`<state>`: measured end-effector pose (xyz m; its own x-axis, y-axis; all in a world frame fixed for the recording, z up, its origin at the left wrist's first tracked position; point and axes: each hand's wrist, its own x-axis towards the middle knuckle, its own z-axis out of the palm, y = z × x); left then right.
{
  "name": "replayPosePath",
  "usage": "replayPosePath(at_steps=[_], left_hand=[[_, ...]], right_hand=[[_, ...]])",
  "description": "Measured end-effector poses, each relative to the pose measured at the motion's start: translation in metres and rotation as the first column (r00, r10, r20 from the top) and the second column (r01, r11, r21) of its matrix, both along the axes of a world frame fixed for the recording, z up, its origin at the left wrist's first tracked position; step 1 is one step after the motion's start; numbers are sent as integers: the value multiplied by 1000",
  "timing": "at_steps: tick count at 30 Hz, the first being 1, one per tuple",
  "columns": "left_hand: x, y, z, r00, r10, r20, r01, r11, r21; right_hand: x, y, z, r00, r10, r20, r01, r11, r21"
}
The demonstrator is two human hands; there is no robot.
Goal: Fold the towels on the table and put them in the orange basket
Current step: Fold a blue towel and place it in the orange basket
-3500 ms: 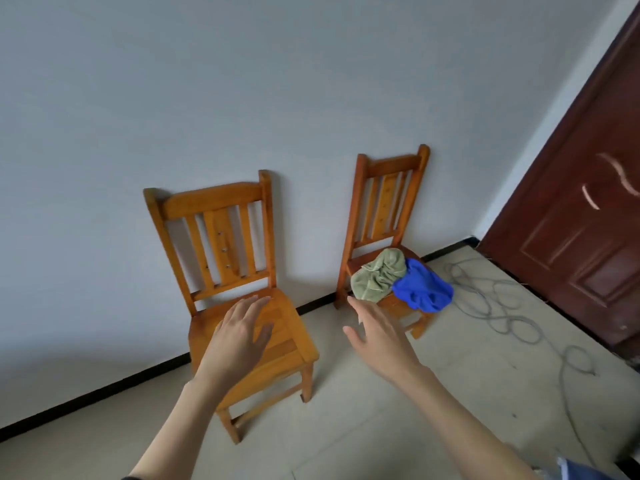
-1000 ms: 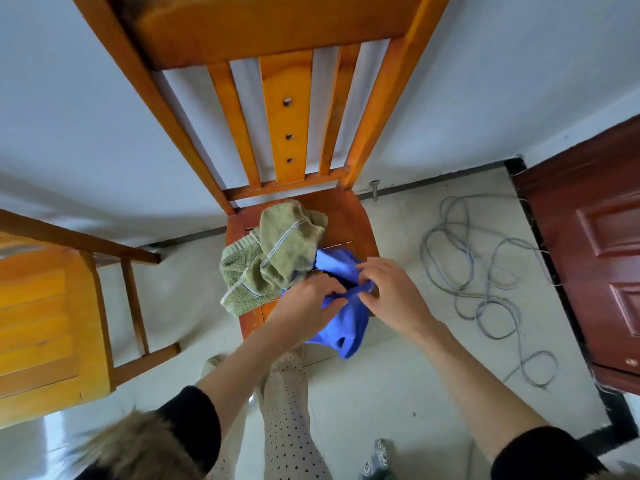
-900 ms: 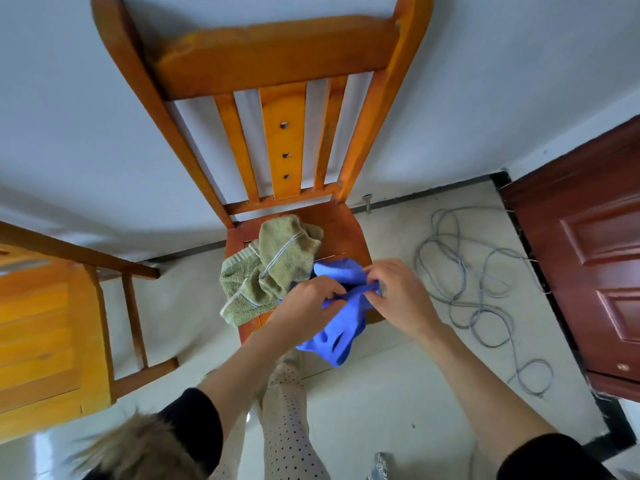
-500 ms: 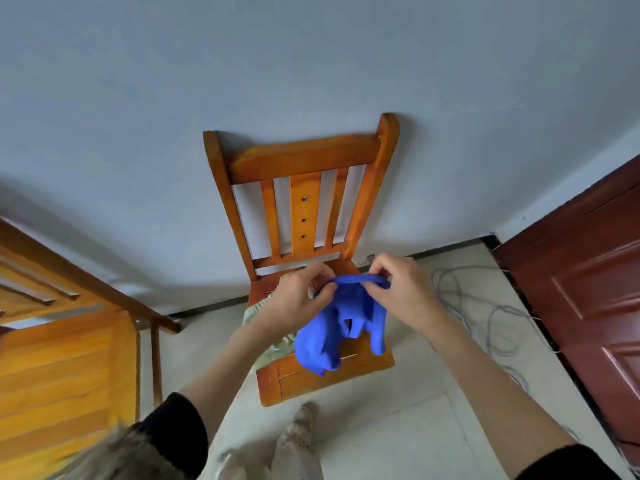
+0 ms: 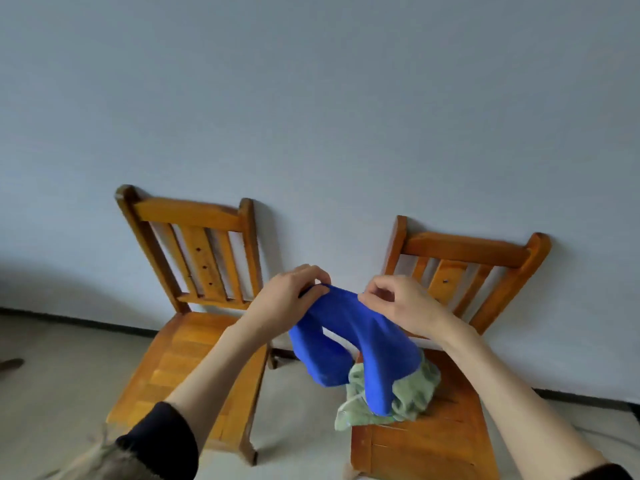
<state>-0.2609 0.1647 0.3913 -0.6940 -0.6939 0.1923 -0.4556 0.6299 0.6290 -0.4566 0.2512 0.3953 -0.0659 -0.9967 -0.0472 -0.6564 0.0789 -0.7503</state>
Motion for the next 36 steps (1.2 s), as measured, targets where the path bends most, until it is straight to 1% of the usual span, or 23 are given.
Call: replayPosePath(at_steps=[2,4,6,8,11,14,16,19,21,25,29,31,33,34,36], left_hand=[[54,2,6,998,70,-6,-70,997,-32],[109,4,12,989,145,-14,-145,987,-69],[167,7,17,972,233,2,-232,968,-94],[227,14,17,946,321,39,-317,945,-85],[313,26,13,881,467,82,-463,884,-62],[389,42,10,774,628,81,-627,778,-36],[434,53,8,698,711,79,-713,701,-11],[500,65,7,557,828,57,-830,553,78],[542,70,3,460,887,47,-887,455,83],[614,65,-1,307,951,28,-950,305,65],[683,48,7,154,988,-22,-987,155,47],[714,40,14,72,996,-42,-997,73,29],[740,31,21,8,999,-53,-1000,9,17],[753,27,24,-3,999,-50,-1000,-2,20],[778,17,27,17,1000,-11,-999,17,34]], right_hand=[[48,-16,3,995,99,-3,-99,994,47],[100,-30,5,982,188,-24,-186,981,60],[151,-43,8,967,252,-31,-252,968,23],[203,-56,15,952,304,-37,-306,951,-45],[284,-72,27,911,409,-50,-412,902,-126],[363,-86,34,845,530,-68,-534,831,-158],[412,-96,38,802,596,-47,-594,786,-172],[478,-114,43,738,675,-2,-662,724,-193],[521,-128,42,685,728,5,-717,676,-171],[601,-162,40,572,819,-55,-816,560,-142],[680,-204,37,422,896,-138,-906,420,-49],[715,-228,35,366,917,-159,-929,370,-6],[749,-252,34,366,914,-176,-929,370,-14],[765,-263,34,385,904,-186,-922,384,-40],[797,-282,36,429,882,-196,-903,416,-108]])
